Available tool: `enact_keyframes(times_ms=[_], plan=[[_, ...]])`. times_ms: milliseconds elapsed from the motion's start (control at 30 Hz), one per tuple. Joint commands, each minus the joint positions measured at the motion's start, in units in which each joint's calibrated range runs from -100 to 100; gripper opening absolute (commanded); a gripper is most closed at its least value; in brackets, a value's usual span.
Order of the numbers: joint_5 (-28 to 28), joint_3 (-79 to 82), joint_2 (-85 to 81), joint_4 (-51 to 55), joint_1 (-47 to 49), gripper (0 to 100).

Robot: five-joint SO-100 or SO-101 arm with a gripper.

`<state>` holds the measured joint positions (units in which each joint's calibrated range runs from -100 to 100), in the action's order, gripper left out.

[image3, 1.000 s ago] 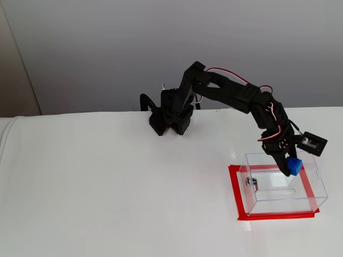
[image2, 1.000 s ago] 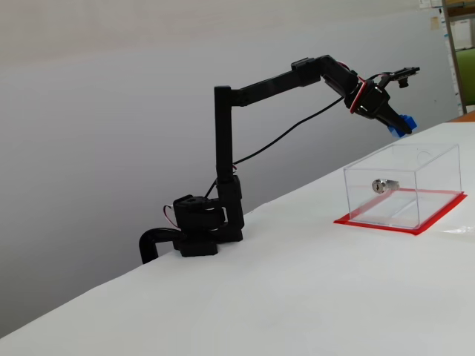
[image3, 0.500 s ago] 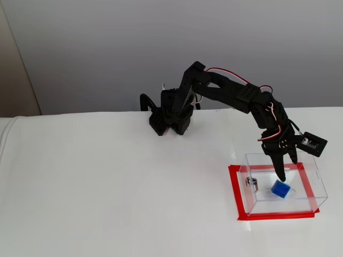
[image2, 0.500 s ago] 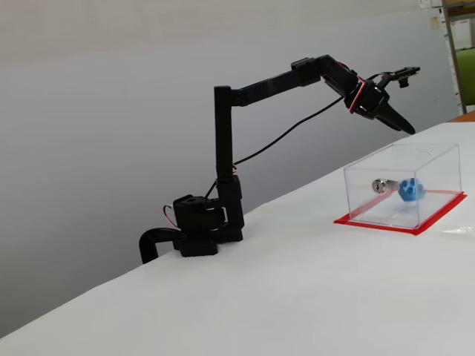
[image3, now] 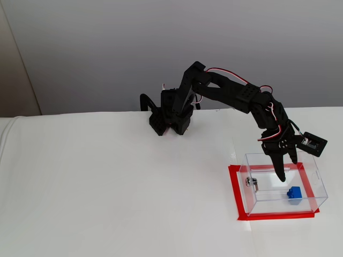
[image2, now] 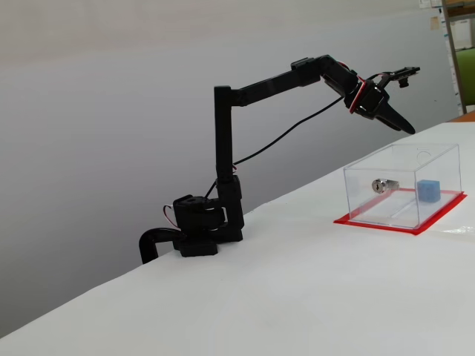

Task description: Pick the blue lego brick and place it into the transparent box

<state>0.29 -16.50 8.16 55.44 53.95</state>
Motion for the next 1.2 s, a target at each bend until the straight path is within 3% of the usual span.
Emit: enact_keyframes(times_ms=[0,100,400,833,1167], plan=[[0.2,-3.1,-1.6,-1.0,0.3,30],[0.1,-3.1,-1.7,-1.0,0.0,28],[0.0,-4.6,-2.5,-0.4,-1.1,2],[0.0,-3.7,-11.8,-0.3,-7.9,2],[0.5,-2.4,-20.8,-0.6,-21.5,2]])
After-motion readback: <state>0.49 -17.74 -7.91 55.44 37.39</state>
